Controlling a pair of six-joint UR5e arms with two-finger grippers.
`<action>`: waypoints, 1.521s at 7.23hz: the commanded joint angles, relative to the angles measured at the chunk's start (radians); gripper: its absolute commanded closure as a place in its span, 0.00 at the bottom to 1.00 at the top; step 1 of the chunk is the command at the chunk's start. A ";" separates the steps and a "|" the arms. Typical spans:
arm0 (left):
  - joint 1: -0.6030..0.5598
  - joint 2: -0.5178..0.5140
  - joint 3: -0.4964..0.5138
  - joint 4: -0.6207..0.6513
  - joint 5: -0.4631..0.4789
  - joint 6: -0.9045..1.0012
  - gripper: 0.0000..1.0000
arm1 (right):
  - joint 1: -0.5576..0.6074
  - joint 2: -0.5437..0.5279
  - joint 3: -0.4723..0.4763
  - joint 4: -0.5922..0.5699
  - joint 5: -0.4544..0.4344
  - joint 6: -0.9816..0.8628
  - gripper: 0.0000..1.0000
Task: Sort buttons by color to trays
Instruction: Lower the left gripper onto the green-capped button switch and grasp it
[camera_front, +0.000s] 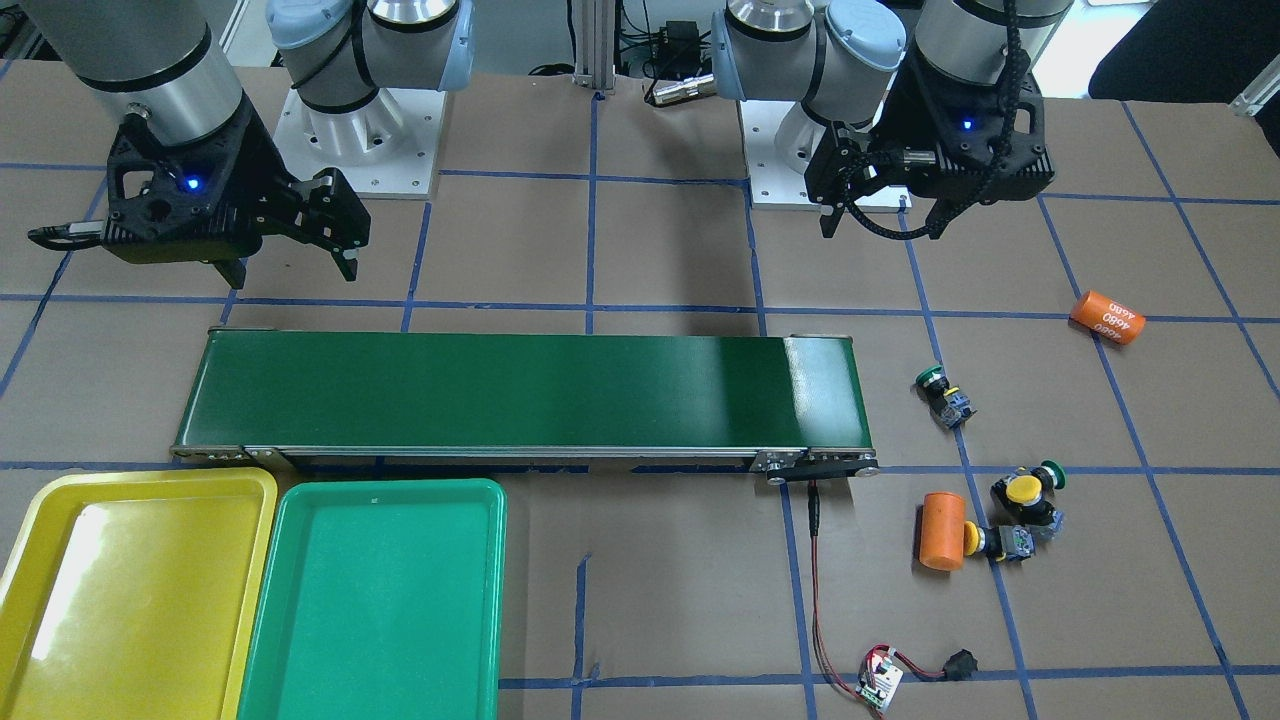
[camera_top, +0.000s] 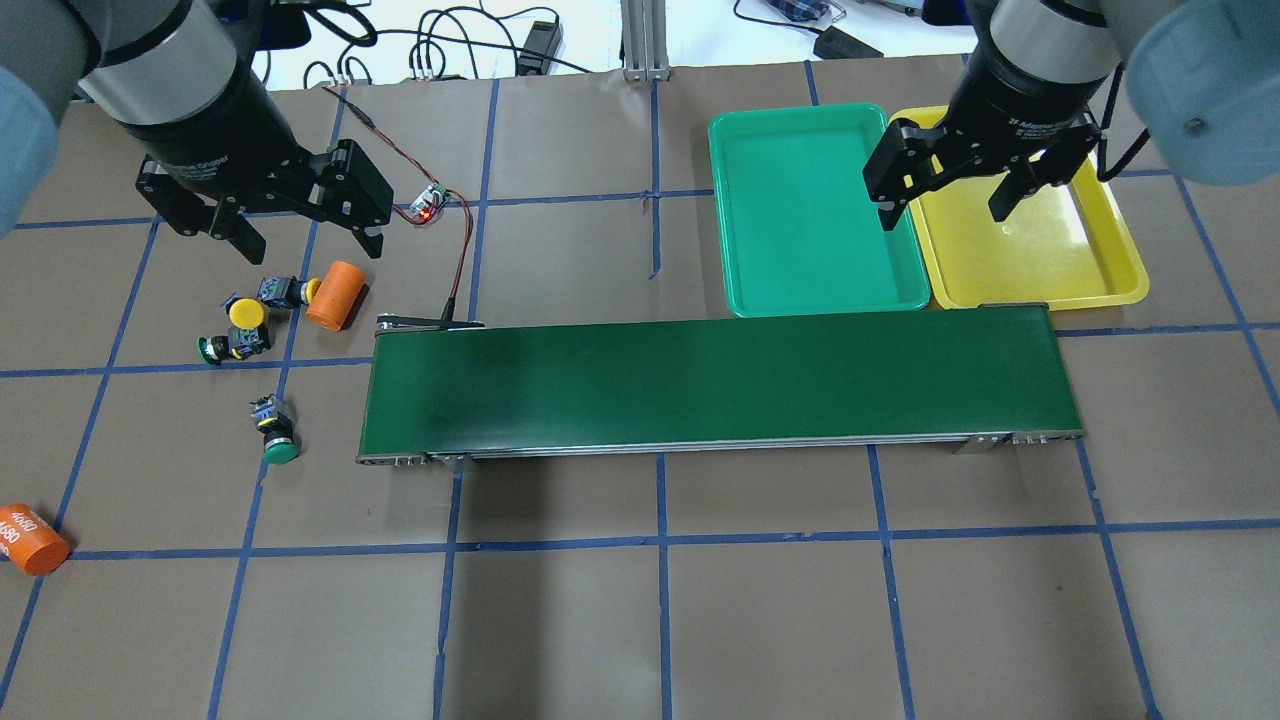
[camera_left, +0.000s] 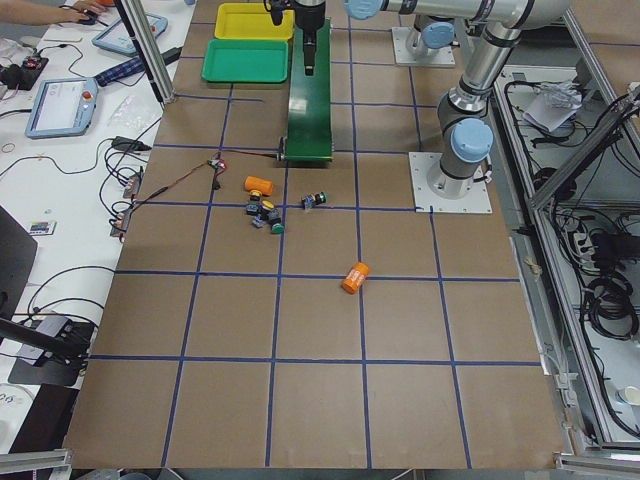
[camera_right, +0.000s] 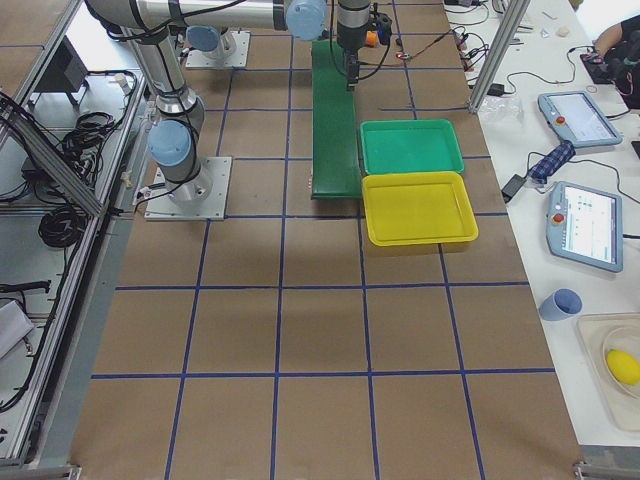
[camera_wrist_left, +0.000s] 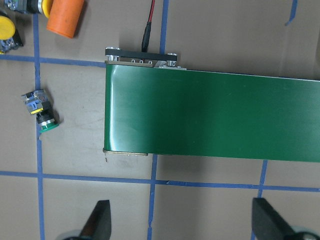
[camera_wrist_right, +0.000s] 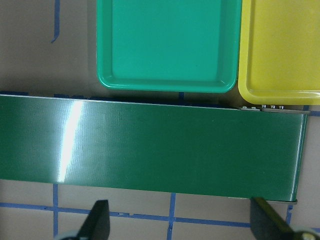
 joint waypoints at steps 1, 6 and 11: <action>0.002 -0.006 -0.001 -0.001 0.002 0.006 0.00 | 0.002 0.000 0.001 0.000 0.000 0.000 0.00; 0.180 -0.053 -0.069 0.008 -0.013 0.189 0.00 | 0.002 -0.008 0.021 0.000 -0.002 0.000 0.00; 0.404 -0.150 -0.419 0.457 -0.004 0.267 0.00 | 0.002 -0.003 0.021 -0.002 -0.002 0.000 0.00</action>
